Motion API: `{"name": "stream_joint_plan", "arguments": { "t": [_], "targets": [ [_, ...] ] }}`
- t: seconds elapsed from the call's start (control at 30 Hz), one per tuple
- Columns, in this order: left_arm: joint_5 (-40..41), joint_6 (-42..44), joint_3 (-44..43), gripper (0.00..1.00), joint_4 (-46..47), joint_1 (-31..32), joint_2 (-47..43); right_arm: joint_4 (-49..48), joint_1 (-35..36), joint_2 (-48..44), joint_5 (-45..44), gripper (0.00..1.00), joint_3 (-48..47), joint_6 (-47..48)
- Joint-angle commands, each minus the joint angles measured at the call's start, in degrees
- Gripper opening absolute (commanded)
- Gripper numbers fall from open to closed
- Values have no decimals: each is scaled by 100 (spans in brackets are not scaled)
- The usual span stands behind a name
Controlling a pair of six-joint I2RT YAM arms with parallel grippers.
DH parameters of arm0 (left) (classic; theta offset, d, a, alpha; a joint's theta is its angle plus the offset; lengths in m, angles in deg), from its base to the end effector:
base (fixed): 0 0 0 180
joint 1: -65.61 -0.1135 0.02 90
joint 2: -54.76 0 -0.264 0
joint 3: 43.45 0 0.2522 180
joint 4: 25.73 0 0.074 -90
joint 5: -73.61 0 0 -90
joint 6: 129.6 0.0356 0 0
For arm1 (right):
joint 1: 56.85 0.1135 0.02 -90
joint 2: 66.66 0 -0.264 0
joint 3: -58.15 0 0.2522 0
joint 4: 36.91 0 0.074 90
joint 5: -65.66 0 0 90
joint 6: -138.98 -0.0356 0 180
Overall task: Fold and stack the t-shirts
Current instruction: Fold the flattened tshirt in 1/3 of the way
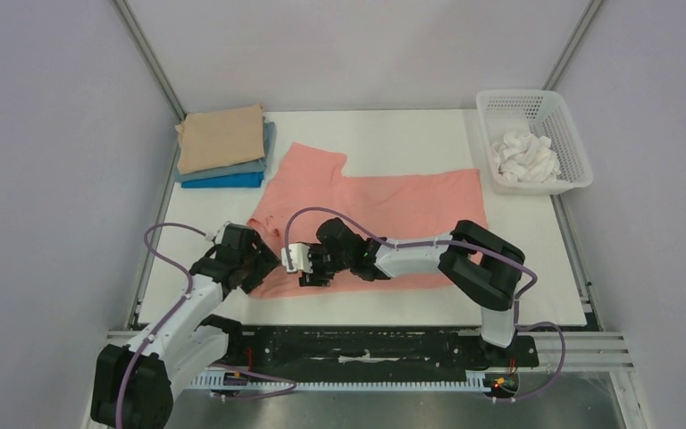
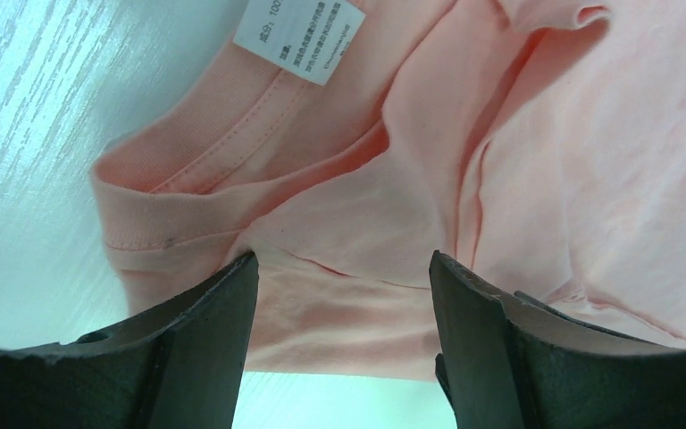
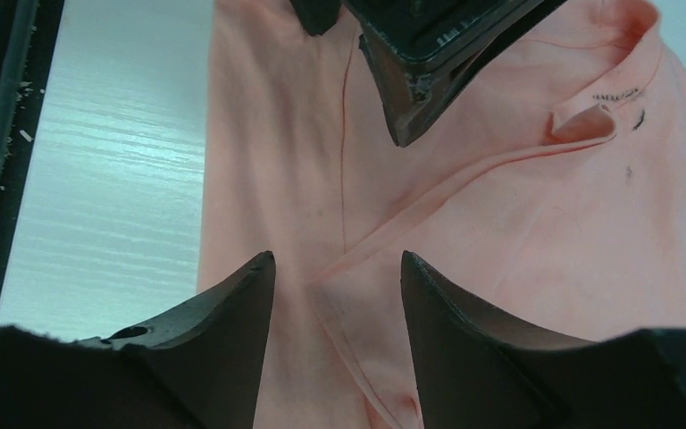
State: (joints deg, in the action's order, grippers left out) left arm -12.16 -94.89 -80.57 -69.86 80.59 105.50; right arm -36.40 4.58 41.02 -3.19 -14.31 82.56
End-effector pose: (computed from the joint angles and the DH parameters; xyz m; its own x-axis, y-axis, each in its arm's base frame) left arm 0.1518 -0.0379 0.1659 -0.6459 -0.6758 -0.3551 -0.5465 0.7341 -0.4031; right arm 0.1768 0.3515 0.1570 0.2978 -0.5317 -0.7928 -0.9535 -0.1264 -0.2735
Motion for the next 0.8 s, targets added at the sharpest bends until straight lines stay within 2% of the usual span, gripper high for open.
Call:
{"name": "stream_joint_plan", "arguments": {
  "t": [0.0, 0.07, 0.27, 0.57, 0.77],
  "targets": [
    [128, -158, 24, 77, -66, 5, 199, -221, 2, 189, -48, 56, -303, 105],
    [123, -158, 15, 77, -66, 5, 256, -185, -9, 230, -97, 52, -296, 116],
    [254, -157, 6, 77, -133, 4, 265, 72, -67, 314, -251, 51, -384, 204],
    [346, -87, -35, 77, -179, 5, 429, 428, -202, 459, -367, 38, -568, 253],
    [385, -71, -37, 77, -203, 5, 462, 364, -212, 397, -403, 18, -642, 134]
  ]
}}
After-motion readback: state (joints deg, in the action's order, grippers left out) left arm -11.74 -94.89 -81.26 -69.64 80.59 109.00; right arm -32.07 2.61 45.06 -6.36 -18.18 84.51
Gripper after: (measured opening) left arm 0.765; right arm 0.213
